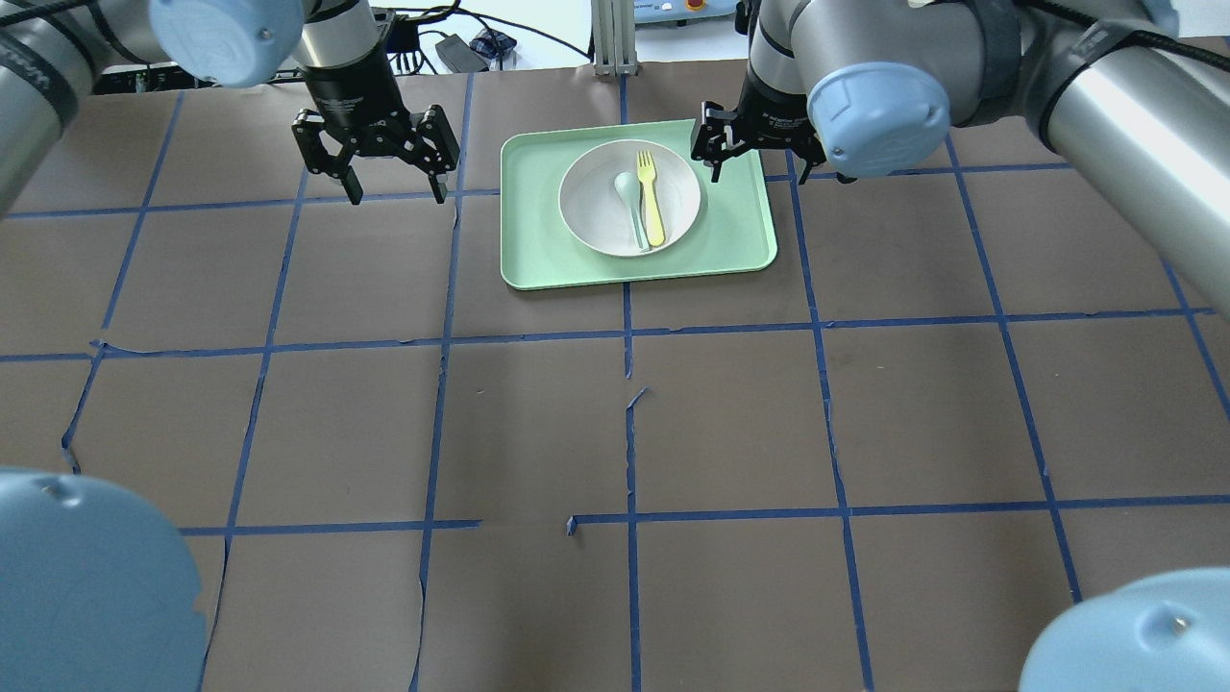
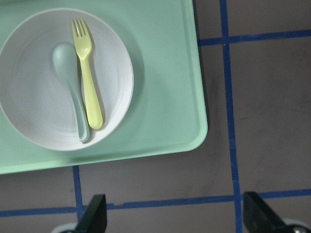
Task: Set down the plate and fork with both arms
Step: 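Open the left gripper and raise it away from the plate, then move the right gripper over the plate and lower onto the yellow fork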
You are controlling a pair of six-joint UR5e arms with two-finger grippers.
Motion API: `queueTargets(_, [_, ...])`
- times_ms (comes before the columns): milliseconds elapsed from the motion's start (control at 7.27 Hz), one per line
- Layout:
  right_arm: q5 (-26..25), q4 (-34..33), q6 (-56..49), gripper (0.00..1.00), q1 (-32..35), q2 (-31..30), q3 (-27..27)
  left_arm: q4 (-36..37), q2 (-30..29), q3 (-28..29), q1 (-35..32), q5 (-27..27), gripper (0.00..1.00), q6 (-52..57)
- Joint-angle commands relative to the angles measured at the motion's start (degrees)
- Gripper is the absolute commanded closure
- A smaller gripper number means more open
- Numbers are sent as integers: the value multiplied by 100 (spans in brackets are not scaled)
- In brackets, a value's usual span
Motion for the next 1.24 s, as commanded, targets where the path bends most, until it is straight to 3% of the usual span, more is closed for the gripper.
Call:
queueTargets(0, [25, -796, 99, 45, 49, 396, -14, -355, 378, -181, 23, 37, 0, -15])
queueTargets(138, [451, -1207, 116, 46, 57, 737, -83, -337, 466, -270, 23, 37, 0, -16])
queueTargets(412, [543, -1247, 125, 45, 206, 1371, -783, -319, 520, -436, 23, 28, 0, -77])
queueTargets(1100, [579, -1256, -575, 43, 251, 1874, -866, -143, 634, -780, 23, 28, 0, -86])
